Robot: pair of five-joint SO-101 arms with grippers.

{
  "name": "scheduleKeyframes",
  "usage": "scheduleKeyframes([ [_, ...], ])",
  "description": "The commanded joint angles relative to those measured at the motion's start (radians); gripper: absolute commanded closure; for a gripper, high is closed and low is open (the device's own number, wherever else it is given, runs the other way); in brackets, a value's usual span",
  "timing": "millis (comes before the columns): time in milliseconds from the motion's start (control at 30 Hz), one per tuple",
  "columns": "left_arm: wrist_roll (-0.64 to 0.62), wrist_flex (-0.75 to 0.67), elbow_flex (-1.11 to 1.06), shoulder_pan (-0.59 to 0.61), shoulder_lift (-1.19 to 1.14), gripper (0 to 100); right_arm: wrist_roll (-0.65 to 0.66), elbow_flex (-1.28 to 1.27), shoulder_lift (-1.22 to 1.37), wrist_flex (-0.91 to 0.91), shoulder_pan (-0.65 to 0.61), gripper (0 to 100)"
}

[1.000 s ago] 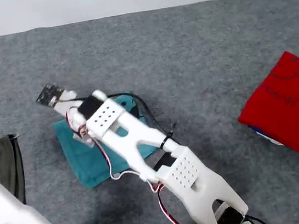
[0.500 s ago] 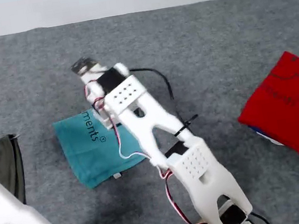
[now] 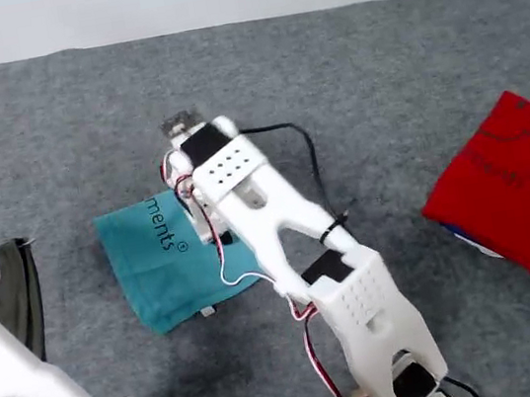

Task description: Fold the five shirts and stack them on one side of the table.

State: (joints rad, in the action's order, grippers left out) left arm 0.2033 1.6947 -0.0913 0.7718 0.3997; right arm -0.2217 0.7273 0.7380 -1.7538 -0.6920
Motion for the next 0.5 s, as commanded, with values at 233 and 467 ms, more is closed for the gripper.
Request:
scheduleKeyframes([
  [233, 0.009, 0.000, -0.022, -0.006, 0.031, 92, -0.009, 0.002, 0.156, 0.019, -0.025, 73.1],
  [467, 0.008, 0.000, -0.022, -0.006, 0.031, 92, 0.092, 0.003, 0.220, 0.039, -0.022, 98.0],
])
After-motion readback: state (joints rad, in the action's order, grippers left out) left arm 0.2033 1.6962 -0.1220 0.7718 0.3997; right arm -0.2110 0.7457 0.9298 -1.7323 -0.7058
